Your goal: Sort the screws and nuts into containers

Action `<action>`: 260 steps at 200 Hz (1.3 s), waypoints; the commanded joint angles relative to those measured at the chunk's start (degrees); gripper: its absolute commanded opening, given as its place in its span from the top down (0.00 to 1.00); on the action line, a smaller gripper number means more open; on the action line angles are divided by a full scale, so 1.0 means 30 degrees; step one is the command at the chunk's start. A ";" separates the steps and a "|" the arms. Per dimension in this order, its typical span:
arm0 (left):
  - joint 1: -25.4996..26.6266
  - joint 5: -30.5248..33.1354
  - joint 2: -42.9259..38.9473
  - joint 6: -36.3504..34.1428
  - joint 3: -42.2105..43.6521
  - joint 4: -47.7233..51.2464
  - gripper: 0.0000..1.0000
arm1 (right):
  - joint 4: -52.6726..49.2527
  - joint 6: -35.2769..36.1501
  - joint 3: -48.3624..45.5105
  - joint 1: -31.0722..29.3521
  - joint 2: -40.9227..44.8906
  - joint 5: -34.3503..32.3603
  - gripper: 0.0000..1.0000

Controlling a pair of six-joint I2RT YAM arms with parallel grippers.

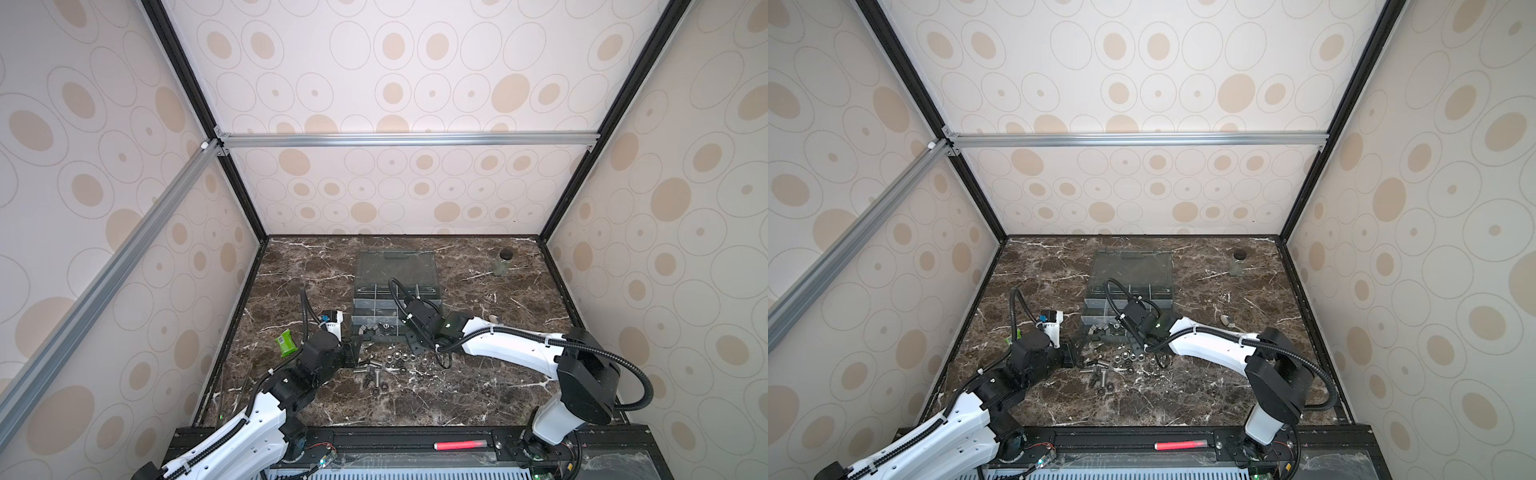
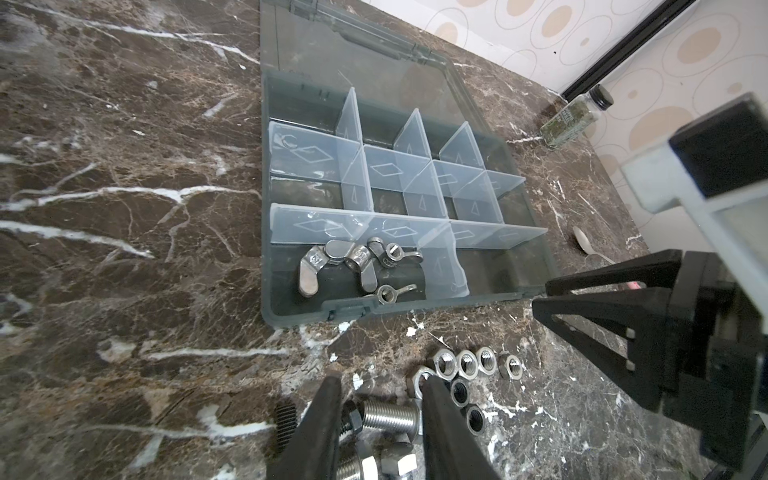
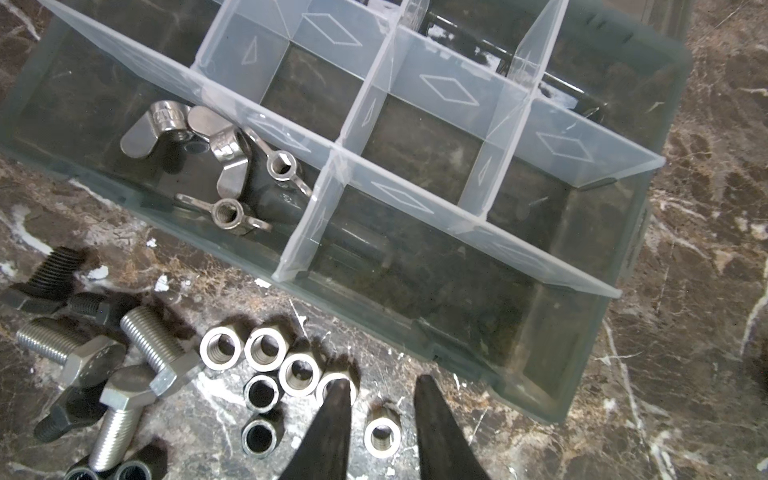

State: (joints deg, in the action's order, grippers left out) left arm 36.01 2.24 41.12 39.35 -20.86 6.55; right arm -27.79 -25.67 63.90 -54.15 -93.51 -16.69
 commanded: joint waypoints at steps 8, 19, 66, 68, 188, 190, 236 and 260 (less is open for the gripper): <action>-0.0113 0.0451 0.0032 0.0438 -0.0309 0.0513 0.67 | 0.0023 -0.0137 -0.0341 0.0162 0.0531 -0.0136 0.70; -0.0132 0.0454 0.0032 0.0445 -0.0311 0.0542 0.67 | 0.0078 -0.0173 -0.0425 0.0204 0.0569 -0.0128 0.70; -0.0124 0.0628 0.0100 0.0476 -0.0310 0.0742 0.67 | 0.0183 -0.0260 -0.0697 0.0256 0.0668 -0.0120 0.70; -0.0112 0.0630 0.0108 0.0461 -0.0311 0.0746 0.67 | 0.0204 -0.0261 -0.0724 0.0264 0.0694 -0.0121 0.70; -0.0128 0.0757 0.2712 0.0037 -0.1244 0.2070 0.69 | 0.0418 -0.0469 -0.1140 0.0312 0.0874 -0.0089 0.70; -0.0114 0.0750 0.2738 -0.0007 -0.1270 0.2082 0.69 | 0.0442 -0.0492 -0.1143 0.0324 0.0893 -0.0073 0.70; -0.0136 0.0667 0.3783 -0.0476 -0.1686 0.2263 0.69 | 0.0443 -0.0597 -0.1456 0.0356 0.1197 -0.0207 0.70; -0.0116 0.0555 0.4487 -0.0607 -0.1855 0.2372 0.69 | 0.0428 -0.0623 -0.1495 0.0355 0.1285 -0.0209 0.70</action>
State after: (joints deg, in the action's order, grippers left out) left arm 35.99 3.88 52.93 38.94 -23.83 11.92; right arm -26.09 -26.72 60.20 -53.54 -91.26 -16.56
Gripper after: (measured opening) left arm 0.312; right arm 0.299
